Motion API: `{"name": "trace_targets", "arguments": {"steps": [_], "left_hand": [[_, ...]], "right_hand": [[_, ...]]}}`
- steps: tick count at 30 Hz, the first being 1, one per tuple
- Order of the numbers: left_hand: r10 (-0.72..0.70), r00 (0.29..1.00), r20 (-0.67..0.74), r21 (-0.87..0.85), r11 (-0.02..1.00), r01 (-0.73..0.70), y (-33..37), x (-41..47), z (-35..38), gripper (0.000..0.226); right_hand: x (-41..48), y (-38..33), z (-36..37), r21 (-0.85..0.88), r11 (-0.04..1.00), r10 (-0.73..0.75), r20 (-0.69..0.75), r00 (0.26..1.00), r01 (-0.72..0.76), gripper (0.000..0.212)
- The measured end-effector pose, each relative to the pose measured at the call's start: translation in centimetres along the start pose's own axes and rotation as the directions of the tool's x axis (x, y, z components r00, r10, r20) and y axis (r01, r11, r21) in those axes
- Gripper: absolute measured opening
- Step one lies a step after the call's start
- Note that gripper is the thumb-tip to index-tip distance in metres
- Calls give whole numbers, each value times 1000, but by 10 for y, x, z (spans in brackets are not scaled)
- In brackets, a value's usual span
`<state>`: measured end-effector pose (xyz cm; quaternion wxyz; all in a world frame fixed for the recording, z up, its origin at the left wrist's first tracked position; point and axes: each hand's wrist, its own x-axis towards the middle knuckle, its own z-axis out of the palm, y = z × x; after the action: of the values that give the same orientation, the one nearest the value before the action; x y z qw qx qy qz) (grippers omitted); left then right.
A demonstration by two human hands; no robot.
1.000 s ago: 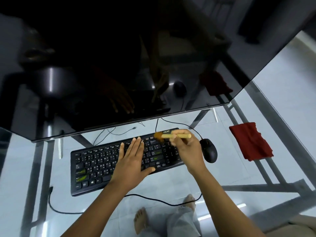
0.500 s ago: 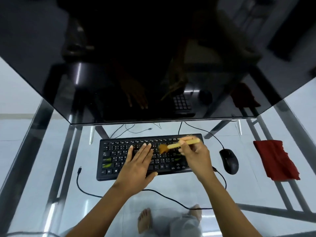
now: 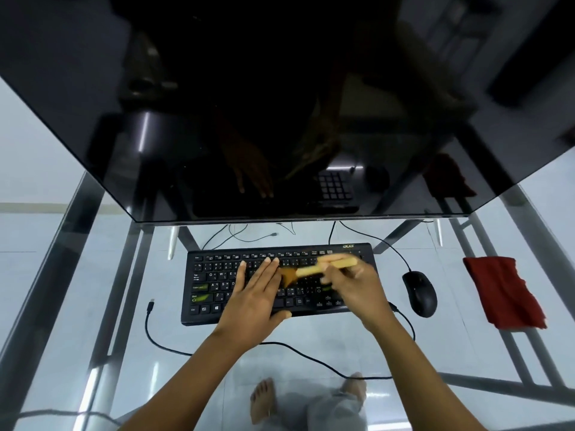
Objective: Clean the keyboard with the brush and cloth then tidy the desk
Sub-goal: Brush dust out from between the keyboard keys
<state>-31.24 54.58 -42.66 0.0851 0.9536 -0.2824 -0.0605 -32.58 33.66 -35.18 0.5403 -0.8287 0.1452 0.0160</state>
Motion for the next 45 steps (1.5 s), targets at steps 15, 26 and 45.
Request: {"name": "trace_targets", "arguments": {"steps": [15, 26, 45], "left_hand": [[-116, 993, 22, -35, 993, 117, -8, 3, -3, 110], [-211, 970, -118, -124, 973, 196, -35, -28, -4, 99], [-538, 842, -29, -659, 644, 388, -70, -82, 11, 115]], "right_hand": [[-17, 6, -15, -237, 960, -112, 157, 981, 147, 21], [-2, -14, 27, -152, 979, -151, -88, 985, 137, 31], [-7, -33, 73, 71, 997, 1, 258, 966, -20, 16]]}}
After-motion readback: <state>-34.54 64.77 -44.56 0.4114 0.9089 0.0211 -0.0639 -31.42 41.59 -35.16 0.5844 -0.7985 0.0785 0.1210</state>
